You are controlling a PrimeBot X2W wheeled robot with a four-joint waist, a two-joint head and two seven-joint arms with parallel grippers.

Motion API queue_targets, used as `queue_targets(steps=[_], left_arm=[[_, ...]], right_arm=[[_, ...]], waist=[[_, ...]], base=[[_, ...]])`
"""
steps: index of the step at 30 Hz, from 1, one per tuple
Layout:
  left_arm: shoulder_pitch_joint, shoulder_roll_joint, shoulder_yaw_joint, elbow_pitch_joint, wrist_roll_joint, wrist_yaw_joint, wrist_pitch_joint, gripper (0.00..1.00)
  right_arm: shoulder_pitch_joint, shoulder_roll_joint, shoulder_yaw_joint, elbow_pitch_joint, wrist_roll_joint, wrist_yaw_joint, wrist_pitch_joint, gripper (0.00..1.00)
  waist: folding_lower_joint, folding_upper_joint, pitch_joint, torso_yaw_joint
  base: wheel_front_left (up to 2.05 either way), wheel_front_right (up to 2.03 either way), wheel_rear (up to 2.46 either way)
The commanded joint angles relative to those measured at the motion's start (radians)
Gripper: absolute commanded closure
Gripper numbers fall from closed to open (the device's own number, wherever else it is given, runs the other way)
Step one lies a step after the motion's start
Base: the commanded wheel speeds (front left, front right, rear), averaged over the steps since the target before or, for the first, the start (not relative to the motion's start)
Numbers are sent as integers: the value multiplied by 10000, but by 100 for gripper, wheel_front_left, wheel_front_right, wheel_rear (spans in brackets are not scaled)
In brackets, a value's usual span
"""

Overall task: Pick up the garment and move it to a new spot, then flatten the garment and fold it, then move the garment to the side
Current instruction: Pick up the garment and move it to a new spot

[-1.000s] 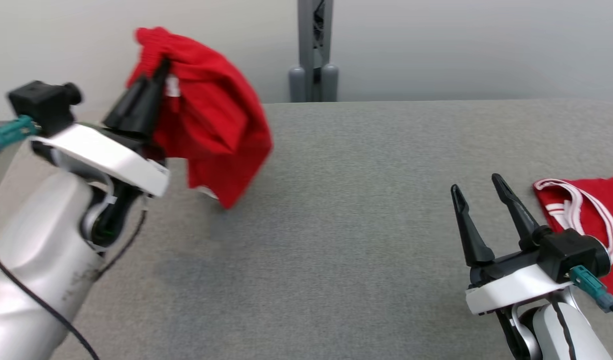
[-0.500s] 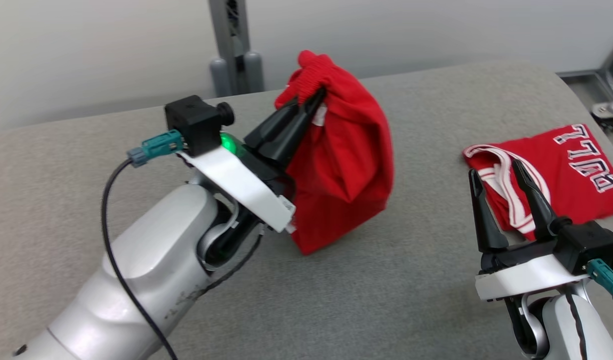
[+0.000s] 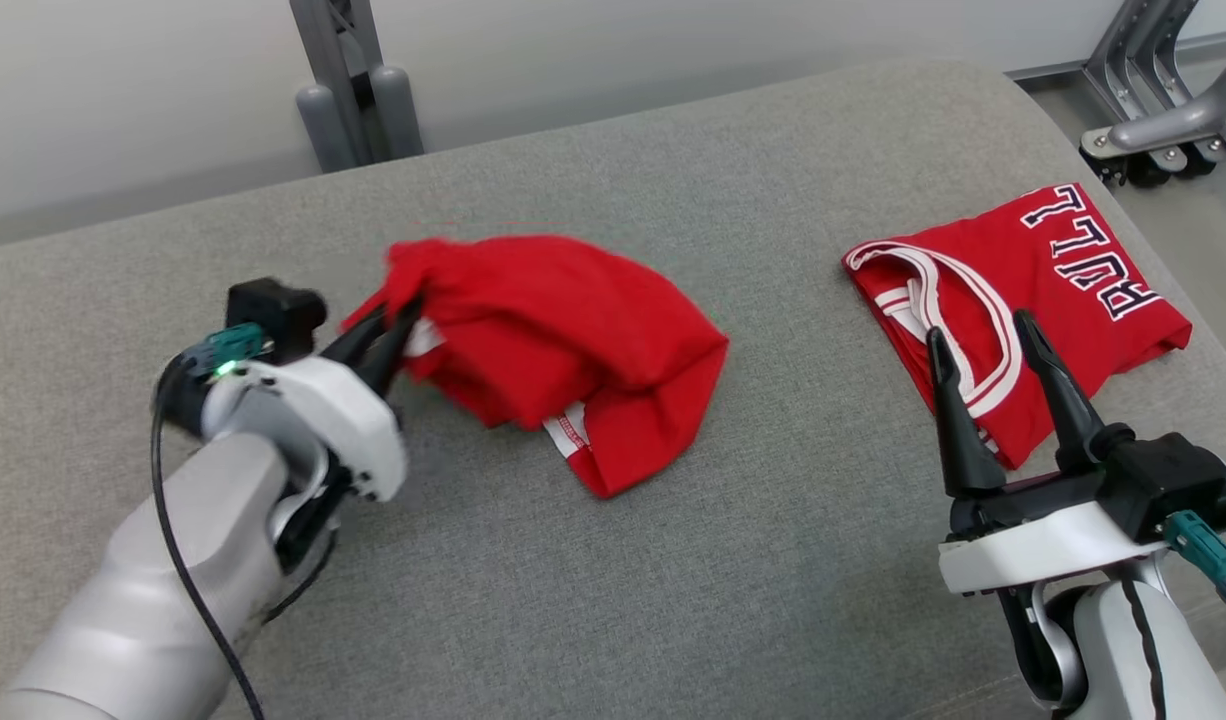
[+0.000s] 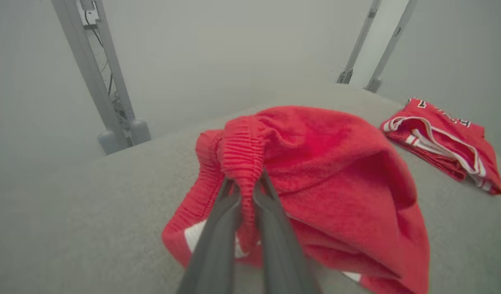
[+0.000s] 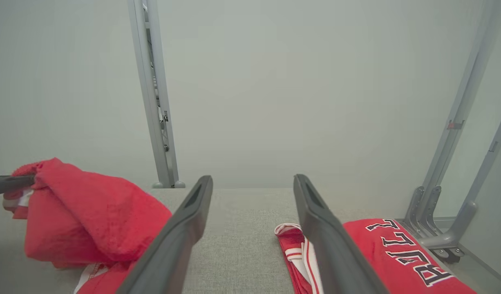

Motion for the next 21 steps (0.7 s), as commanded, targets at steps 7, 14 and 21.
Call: queue_targets(steps=[7, 14, 21], left_arm=[[-319, -261, 122, 2687, -158, 211, 154, 0], [-593, -347, 672, 3389, -237, 227, -187, 0], [33, 215, 2854, 1130, 798, 819, -194, 0]], right_arm=[[-240, -25, 282, 105, 208, -4, -44, 0], [-211, -29, 252, 216, 23, -4, -44, 0], [-46, -27, 132, 233, -145, -4, -44, 0]], waist=[[0, -1, 270, 93], [0, -1, 82, 553], [0, -1, -330, 1202]], base=[[0, 0, 0], [0, 0, 0], [0, 0, 0]])
